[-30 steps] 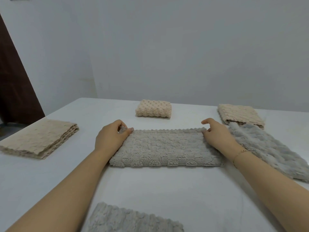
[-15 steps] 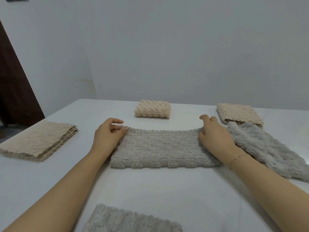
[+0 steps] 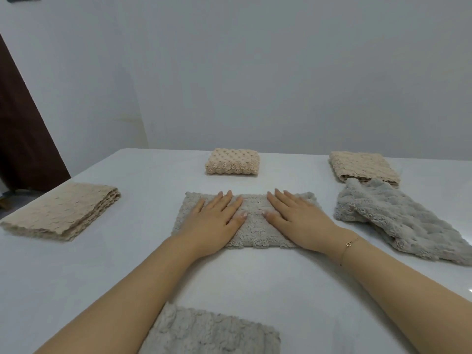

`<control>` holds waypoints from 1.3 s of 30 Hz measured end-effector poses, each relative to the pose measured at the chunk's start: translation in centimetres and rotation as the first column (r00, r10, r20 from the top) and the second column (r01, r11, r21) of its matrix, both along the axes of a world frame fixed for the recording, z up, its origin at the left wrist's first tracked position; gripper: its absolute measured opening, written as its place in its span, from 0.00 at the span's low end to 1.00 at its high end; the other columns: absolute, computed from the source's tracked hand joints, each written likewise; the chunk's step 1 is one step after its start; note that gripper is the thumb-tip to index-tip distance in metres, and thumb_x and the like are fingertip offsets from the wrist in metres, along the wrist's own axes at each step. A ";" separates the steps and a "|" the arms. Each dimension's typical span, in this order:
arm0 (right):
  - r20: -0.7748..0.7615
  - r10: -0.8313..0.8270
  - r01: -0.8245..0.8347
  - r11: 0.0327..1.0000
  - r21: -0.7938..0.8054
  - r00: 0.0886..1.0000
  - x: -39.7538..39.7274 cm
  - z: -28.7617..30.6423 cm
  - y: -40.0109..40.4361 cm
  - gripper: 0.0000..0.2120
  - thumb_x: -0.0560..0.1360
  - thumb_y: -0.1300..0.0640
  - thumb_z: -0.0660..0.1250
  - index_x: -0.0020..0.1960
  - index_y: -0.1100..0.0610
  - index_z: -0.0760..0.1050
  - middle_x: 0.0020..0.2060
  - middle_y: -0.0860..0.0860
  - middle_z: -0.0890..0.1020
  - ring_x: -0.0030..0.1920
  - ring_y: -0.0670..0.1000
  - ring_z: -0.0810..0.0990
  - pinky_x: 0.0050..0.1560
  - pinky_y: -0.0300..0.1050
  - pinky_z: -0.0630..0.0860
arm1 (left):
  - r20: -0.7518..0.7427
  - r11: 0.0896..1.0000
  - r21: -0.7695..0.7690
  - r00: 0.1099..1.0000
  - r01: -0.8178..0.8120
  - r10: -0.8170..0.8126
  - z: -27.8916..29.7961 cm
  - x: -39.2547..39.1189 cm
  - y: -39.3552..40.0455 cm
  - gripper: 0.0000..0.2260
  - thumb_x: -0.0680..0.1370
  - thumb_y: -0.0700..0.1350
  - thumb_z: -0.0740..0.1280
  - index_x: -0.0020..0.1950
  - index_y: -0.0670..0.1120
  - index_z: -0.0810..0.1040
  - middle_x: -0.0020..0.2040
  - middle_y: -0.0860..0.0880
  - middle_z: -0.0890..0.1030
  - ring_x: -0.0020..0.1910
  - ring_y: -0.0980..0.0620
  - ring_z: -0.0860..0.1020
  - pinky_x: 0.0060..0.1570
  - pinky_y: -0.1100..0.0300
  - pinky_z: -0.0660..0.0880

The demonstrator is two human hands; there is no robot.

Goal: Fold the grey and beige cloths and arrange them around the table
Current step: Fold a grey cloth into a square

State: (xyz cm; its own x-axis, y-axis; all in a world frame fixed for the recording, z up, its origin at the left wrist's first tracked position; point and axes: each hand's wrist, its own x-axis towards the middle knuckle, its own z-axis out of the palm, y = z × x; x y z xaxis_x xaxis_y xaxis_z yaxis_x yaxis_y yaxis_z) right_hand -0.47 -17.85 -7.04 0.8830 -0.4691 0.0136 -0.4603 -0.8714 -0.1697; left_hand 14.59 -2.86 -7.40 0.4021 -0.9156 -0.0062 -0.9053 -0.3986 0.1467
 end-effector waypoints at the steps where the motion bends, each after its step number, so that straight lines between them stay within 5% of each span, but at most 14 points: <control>1: 0.002 -0.015 0.015 1.000 0.010 1.000 -0.2 0.0 -0.2 0.31 0.80 0.38 0.44 0.78 0.51 0.45 0.78 0.48 0.47 0.77 0.47 0.44 0.75 0.47 0.41 | 0.006 1.000 -0.008 1.000 0.005 -0.005 -0.1 0.2 0.0 0.25 0.80 0.61 0.40 0.77 0.58 0.43 0.78 0.56 0.43 0.76 0.58 0.41 0.75 0.52 0.38; 10: -0.143 -0.033 0.044 0.997 0.069 0.989 -2.0 2.1 -2.6 0.30 0.81 0.41 0.45 0.78 0.53 0.46 0.78 0.50 0.49 0.77 0.50 0.47 0.75 0.48 0.45 | -0.011 0.994 0.087 0.998 0.067 -0.066 0.9 1.2 -0.4 0.25 0.81 0.61 0.43 0.77 0.59 0.44 0.79 0.55 0.47 0.77 0.56 0.45 0.75 0.54 0.42; 14: -0.122 -0.018 0.033 0.992 0.118 0.992 -2.5 4.2 -3.2 0.22 0.82 0.50 0.53 0.73 0.58 0.64 0.72 0.53 0.67 0.71 0.54 0.65 0.71 0.46 0.60 | 0.088 0.989 0.135 0.994 0.060 -0.073 3.2 0.2 -0.9 0.24 0.82 0.57 0.49 0.77 0.55 0.51 0.79 0.51 0.50 0.77 0.53 0.50 0.75 0.52 0.44; 16: -0.108 -0.041 0.059 0.985 0.165 0.993 -3.0 5.4 -3.9 0.18 0.81 0.54 0.56 0.65 0.60 0.74 0.66 0.54 0.75 0.65 0.55 0.72 0.66 0.47 0.66 | 0.175 0.994 0.009 0.979 0.109 -0.109 4.5 -1.8 -1.1 0.20 0.81 0.52 0.57 0.74 0.53 0.63 0.77 0.52 0.59 0.74 0.52 0.59 0.73 0.53 0.52; 20: -0.083 -0.074 0.096 0.950 0.299 0.994 -4.4 6.5 -6.1 0.17 0.78 0.51 0.61 0.56 0.64 0.78 0.56 0.59 0.81 0.59 0.58 0.78 0.63 0.52 0.71 | -0.001 0.959 -0.170 0.973 0.227 -0.231 6.3 -7.7 -1.5 0.09 0.78 0.51 0.65 0.57 0.53 0.76 0.57 0.55 0.73 0.55 0.54 0.74 0.55 0.56 0.72; 25: -0.065 -0.058 0.077 0.936 0.342 0.996 -5.3 6.7 -6.6 0.13 0.77 0.55 0.62 0.55 0.58 0.81 0.56 0.53 0.82 0.59 0.53 0.78 0.64 0.48 0.72 | 0.104 0.914 -0.121 0.920 0.388 -0.377 5.4 -13.4 -2.6 0.14 0.75 0.57 0.66 0.55 0.50 0.75 0.52 0.53 0.73 0.49 0.53 0.72 0.45 0.58 0.71; 31: -0.094 0.007 0.026 0.938 0.347 0.996 -5.7 7.0 -6.0 0.16 0.76 0.63 0.60 0.60 0.52 0.78 0.59 0.50 0.80 0.57 0.52 0.78 0.58 0.44 0.74 | 0.191 0.915 -0.189 0.927 0.357 -0.323 4.0 -14.3 -3.5 0.08 0.79 0.47 0.60 0.51 0.44 0.75 0.50 0.46 0.75 0.48 0.46 0.73 0.42 0.56 0.67; 35: -0.092 0.090 -0.045 0.913 0.406 0.992 -6.5 7.7 -5.9 0.27 0.70 0.69 0.63 0.63 0.45 0.75 0.67 0.48 0.72 0.66 0.46 0.70 0.62 0.42 0.68 | -0.152 0.929 -0.348 0.971 0.124 -0.187 4.7 -13.6 -2.6 0.07 0.79 0.49 0.62 0.46 0.47 0.75 0.43 0.51 0.79 0.41 0.52 0.77 0.41 0.57 0.72; 39: -0.010 0.205 -0.166 0.820 0.547 0.979 -6.8 7.6 -6.1 0.22 0.67 0.66 0.72 0.58 0.48 0.80 0.60 0.46 0.79 0.57 0.39 0.75 0.53 0.33 0.67 | -0.610 0.886 -0.427 0.780 -0.178 -0.137 5.9 -12.2 -0.5 0.06 0.78 0.45 0.65 0.42 0.46 0.76 0.38 0.52 0.80 0.35 0.58 0.77 0.40 0.65 0.75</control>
State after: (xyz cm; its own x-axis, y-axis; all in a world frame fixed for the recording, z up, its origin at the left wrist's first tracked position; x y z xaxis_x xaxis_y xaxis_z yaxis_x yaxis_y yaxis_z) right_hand -7.24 -23.90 0.55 0.9438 -0.2113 -0.2543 -0.3264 -0.7183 -0.6145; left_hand 2.36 -3.37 -1.45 0.4734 -0.8693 0.1418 -0.5475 -0.1643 0.8205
